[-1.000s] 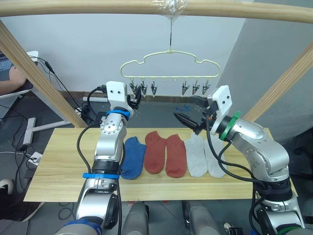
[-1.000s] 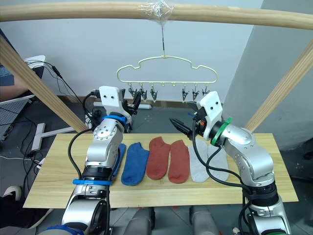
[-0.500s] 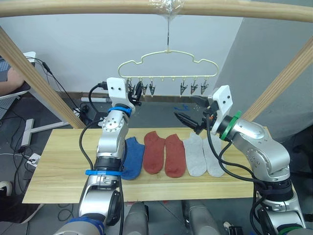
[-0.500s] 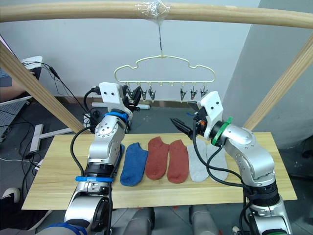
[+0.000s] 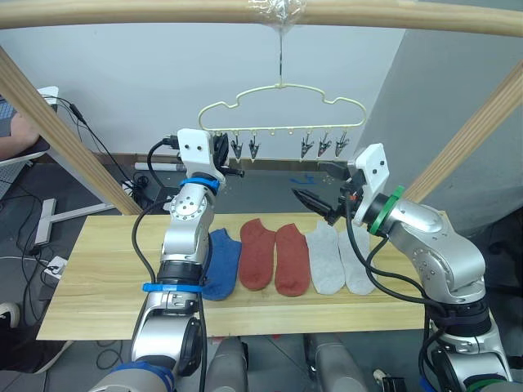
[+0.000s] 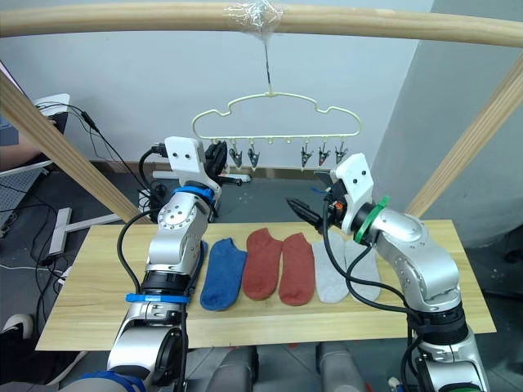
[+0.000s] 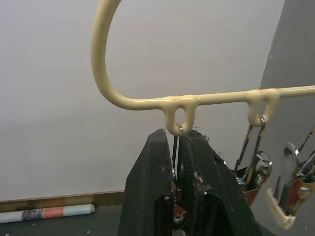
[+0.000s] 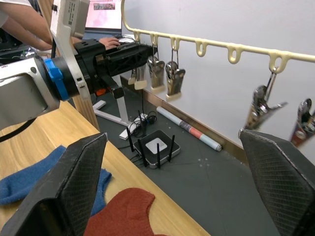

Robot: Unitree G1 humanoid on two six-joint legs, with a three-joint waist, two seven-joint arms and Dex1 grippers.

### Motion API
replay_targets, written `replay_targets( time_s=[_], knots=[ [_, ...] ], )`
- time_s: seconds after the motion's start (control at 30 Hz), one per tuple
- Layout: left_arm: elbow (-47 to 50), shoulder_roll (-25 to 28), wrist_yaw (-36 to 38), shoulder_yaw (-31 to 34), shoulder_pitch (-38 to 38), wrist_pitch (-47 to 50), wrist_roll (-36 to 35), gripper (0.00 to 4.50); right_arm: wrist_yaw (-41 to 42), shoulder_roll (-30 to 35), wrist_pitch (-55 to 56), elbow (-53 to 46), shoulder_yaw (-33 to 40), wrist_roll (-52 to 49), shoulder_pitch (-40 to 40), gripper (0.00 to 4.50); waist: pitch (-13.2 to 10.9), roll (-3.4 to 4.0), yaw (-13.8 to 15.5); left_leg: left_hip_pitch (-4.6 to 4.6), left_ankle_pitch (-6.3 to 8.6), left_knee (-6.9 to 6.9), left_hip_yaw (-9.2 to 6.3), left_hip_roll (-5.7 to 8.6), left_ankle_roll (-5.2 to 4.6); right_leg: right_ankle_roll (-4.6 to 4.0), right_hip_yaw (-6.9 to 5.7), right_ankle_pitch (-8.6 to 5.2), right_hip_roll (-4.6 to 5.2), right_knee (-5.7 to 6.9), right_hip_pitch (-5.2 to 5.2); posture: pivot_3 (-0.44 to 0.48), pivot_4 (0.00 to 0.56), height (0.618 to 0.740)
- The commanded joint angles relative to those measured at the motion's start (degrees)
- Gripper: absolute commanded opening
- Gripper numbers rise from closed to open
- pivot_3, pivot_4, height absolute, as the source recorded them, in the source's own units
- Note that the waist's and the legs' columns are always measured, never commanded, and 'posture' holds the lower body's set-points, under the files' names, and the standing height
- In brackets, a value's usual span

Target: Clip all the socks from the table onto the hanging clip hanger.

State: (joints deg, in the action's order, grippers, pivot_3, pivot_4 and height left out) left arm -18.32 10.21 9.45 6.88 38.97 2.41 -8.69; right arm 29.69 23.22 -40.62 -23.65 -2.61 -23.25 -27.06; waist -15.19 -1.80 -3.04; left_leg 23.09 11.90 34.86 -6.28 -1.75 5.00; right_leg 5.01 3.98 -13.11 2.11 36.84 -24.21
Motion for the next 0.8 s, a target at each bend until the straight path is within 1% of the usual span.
replay_targets(
  time_s=[0.03, 0.2, 0.33, 0.4, 0.47, 0.6, 0.73, 0.8],
  knots=[
    [3.2, 1.7, 1.6, -0.5, -0.4, 1.2, 0.4, 0.0, -1.4, 1.3, 1.5, -1.4, 0.8, 2.0, 2.9, 4.5, 0.0, 0.0, 0.0, 0.0, 0.0, 0.0, 0.0, 0.0, 0.0, 0.0, 0.0, 0.0, 0.0, -0.01, 0.0, -0.012, 0.247, 0.74],
    [6.6, 2.7, 3.2, 0.6, -2.3, 7.0, -2.4, 0.0, -3.7, 1.6, 3.7, -1.0, 0.1, 5.5, 10.9, 4.5, 0.0, 0.0, 0.0, 0.01, 0.0, -0.04, 0.0, 0.0, 0.0, 0.0, 0.0, -0.01, 0.0, 0.0, -0.03, -0.005, 0.242, 0.74],
    [9.1, 2.7, 3.5, 1.1, -3.2, 10.5, -3.8, 0.0, -3.8, 1.7, 5.3, -0.2, 0.0, 7.1, 13.4, 4.5, 0.0, 0.0, -0.1, -0.01, 0.0, -0.01, 0.03, 0.0, 0.01, 0.03, 0.02, -0.01, 0.01, 0.01, -0.02, -0.001, 0.246, 0.74],
    [11.8, 4.1, 5.3, 1.4, -4.1, 16.1, -6.0, 0.0, -4.4, 2.8, 7.4, 4.1, 0.5, 9.6, 17.6, 4.5, 0.0, -0.01, -0.2, -0.04, 0.0, -0.02, 0.02, 0.0, 0.01, 0.05, 0.02, 0.0, 0.01, 0.02, -0.02, 0.005, 0.247, 0.74],
    [13.4, 5.3, 6.4, 1.8, -3.9, 20.4, -7.7, 0.0, -5.1, 3.4, 8.5, 8.5, 0.9, 11.3, 19.9, 4.5, 0.0, -0.01, -0.2, -0.06, 0.0, -0.03, -0.01, 0.0, 0.01, 0.02, 0.0, -0.02, 0.0, 0.02, 0.02, 0.006, 0.246, 0.74],
    [14.5, 6.0, 6.2, 2.8, -3.0, 24.9, -10.0, 0.0, -4.5, 3.6, 10.1, 14.4, 0.2, 12.8, 20.3, 4.5, 0.0, 0.03, -0.4, -0.05, 0.0, -0.02, 0.09, 0.01, 0.01, 0.04, 0.08, -0.02, 0.02, 0.02, -0.01, 0.0, 0.254, 0.74],
    [15.6, 6.0, 6.0, 2.9, -3.1, 26.1, -10.5, 0.0, -3.7, 3.5, 11.6, 17.3, -0.7, 14.3, 20.0, 4.5, 0.0, 0.03, -0.5, -0.1, 0.0, -0.02, 0.06, 0.0, 0.0, 0.04, 0.07, -0.02, -0.01, 0.07, -0.01, -0.003, 0.257, 0.74],
    [15.5, 6.4, 6.4, 2.4, -3.0, 26.5, -10.3, 0.0, -4.2, 2.4, 12.4, 22.8, -1.3, 15.1, 18.2, 4.5, 0.0, 0.02, -0.5, -0.1, 0.0, -0.01, 0.06, 0.0, 0.0, 0.04, 0.07, -0.02, -0.01, 0.04, 0.02, -0.006, 0.26, 0.74]
  ],
)
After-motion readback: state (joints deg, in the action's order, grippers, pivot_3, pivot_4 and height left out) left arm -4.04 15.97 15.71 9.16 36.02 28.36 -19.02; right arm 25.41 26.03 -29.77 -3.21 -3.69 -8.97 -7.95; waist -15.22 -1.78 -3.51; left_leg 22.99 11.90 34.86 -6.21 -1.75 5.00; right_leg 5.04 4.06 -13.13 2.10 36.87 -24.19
